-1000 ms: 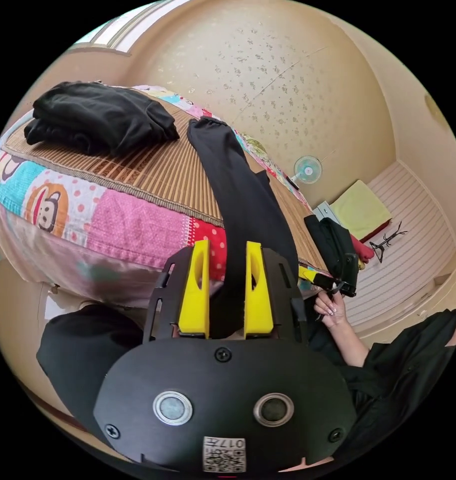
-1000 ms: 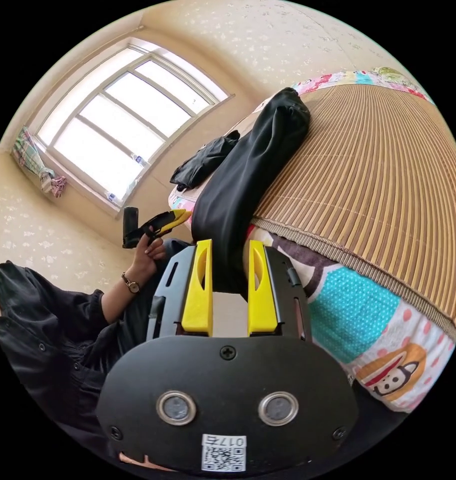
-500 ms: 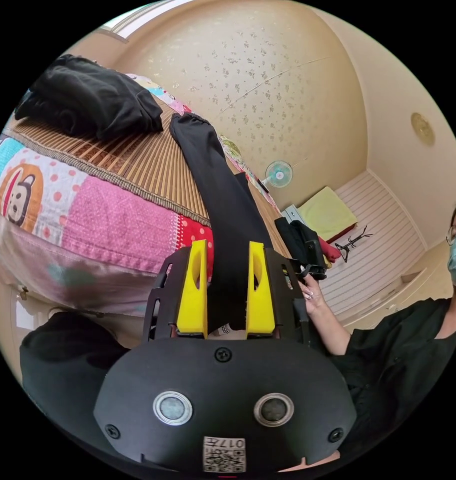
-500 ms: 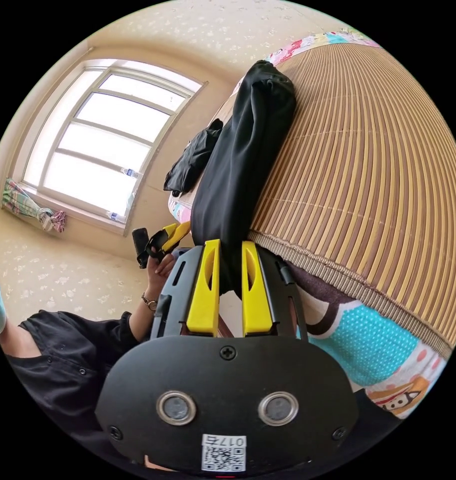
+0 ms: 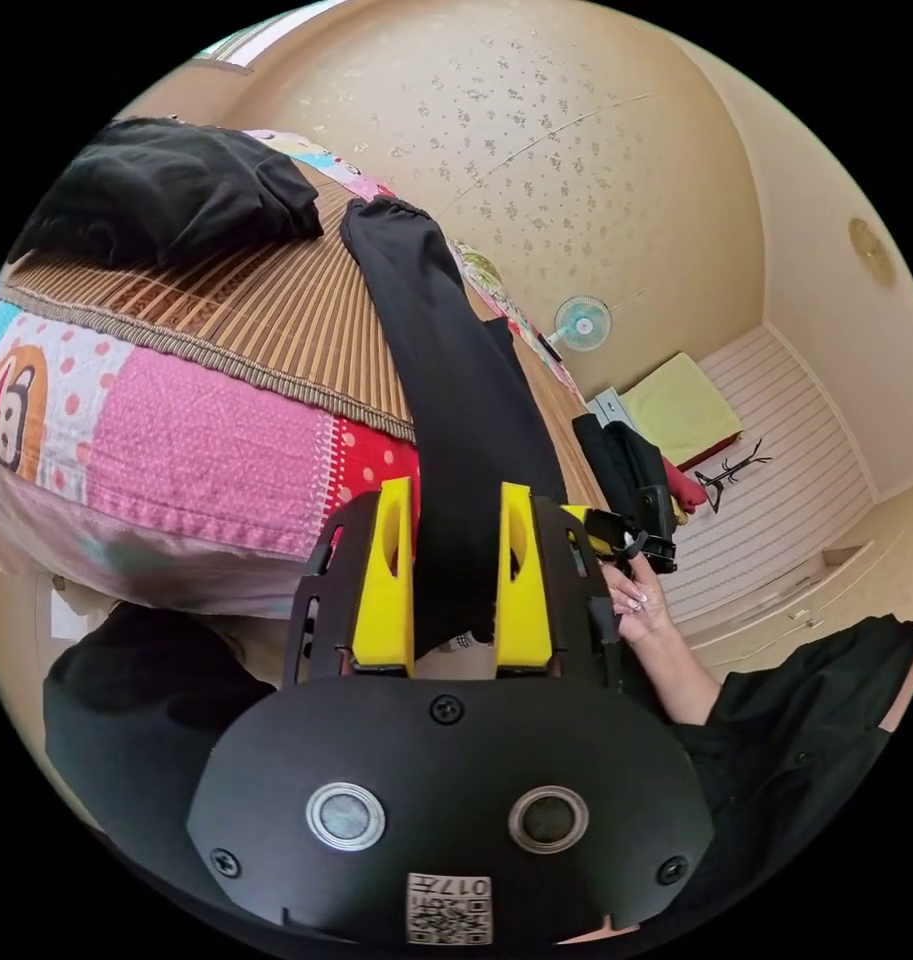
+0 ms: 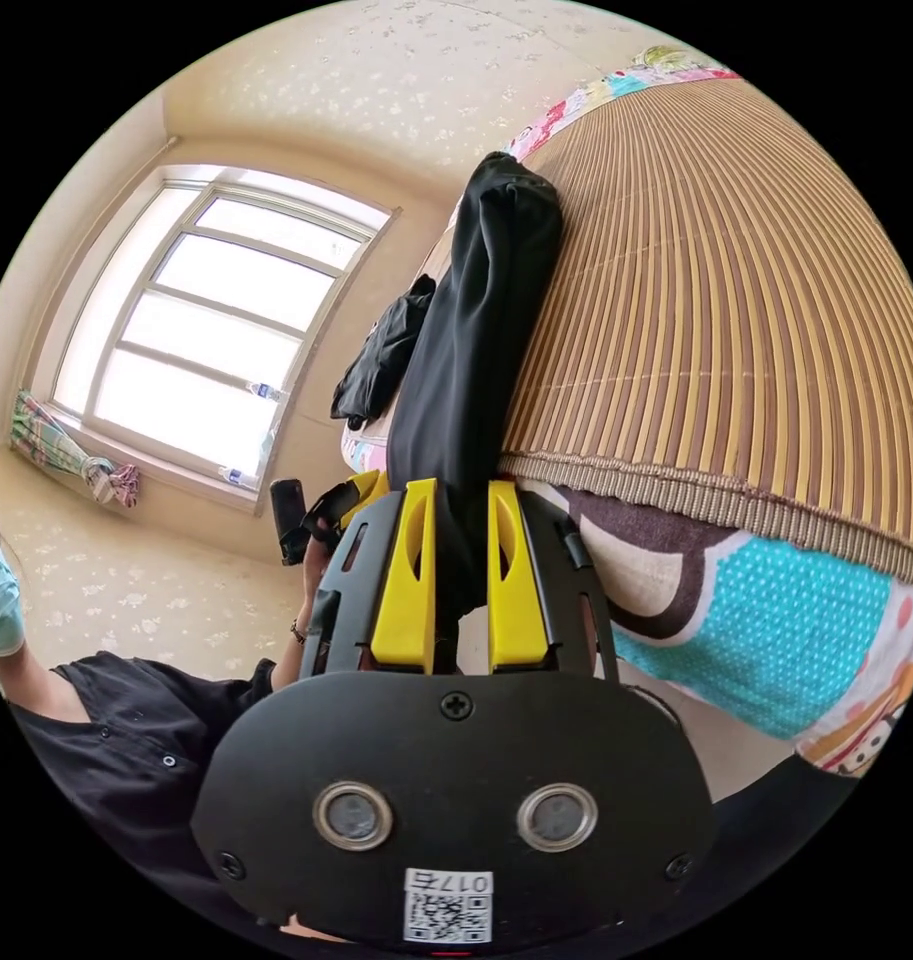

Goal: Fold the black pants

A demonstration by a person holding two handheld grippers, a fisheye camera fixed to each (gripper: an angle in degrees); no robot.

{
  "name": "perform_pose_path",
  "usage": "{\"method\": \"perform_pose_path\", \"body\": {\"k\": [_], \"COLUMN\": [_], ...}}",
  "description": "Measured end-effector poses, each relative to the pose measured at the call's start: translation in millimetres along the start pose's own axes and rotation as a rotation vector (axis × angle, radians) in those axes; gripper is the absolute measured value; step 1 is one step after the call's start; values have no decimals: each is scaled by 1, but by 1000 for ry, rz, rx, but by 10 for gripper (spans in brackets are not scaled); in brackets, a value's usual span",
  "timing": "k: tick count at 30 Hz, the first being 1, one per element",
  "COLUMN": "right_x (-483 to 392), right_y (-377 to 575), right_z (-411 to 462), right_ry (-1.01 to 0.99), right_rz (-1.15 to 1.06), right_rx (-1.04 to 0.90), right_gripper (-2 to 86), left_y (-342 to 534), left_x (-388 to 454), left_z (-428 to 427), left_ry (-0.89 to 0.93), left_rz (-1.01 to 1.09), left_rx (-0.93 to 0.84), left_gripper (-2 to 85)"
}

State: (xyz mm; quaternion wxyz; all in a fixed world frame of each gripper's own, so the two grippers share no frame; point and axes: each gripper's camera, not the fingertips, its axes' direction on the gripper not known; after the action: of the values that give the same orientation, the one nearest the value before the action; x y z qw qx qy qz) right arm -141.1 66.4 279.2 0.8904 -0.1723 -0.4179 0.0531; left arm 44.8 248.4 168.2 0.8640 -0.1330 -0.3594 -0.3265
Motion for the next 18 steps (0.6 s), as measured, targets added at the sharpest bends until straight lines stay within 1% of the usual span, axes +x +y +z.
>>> {"method": "perform_pose_path", "body": {"k": [2,5,7,9,10,13,14,18], "right_x": [-2,-2,-1,-1,-3,-9,-12,-26], "right_y": [3,6,8,13,19,37,44,65], "right_z": [2,4,4,4,3,-5,-10,-39], "right_ry": [31,32,15,13,17,-4,-38,-200], "right_rz": [4,23,27,16,2,-32,-53,-152], "right_rx": [-26,-61,-90,-119,-125,-113,-112,-71], "right_gripper": [73,68,64,57,51,37,33,24], "left_y": [5,13,26,38,45,65,70,102], "left_x": [-6,-25,-49,-60,-60,-43,-39,3], "left_z": [5,20,37,42,45,40,37,-5], "left_ry": [39,146,265,288,305,344,353,476], "left_rz": [-14,-57,-133,-166,-157,-79,-63,52], "left_rx": [-11,-43,-60,-58,-57,-27,-13,144], "left_gripper": [123,119,100,79,61,49,48,41]}}
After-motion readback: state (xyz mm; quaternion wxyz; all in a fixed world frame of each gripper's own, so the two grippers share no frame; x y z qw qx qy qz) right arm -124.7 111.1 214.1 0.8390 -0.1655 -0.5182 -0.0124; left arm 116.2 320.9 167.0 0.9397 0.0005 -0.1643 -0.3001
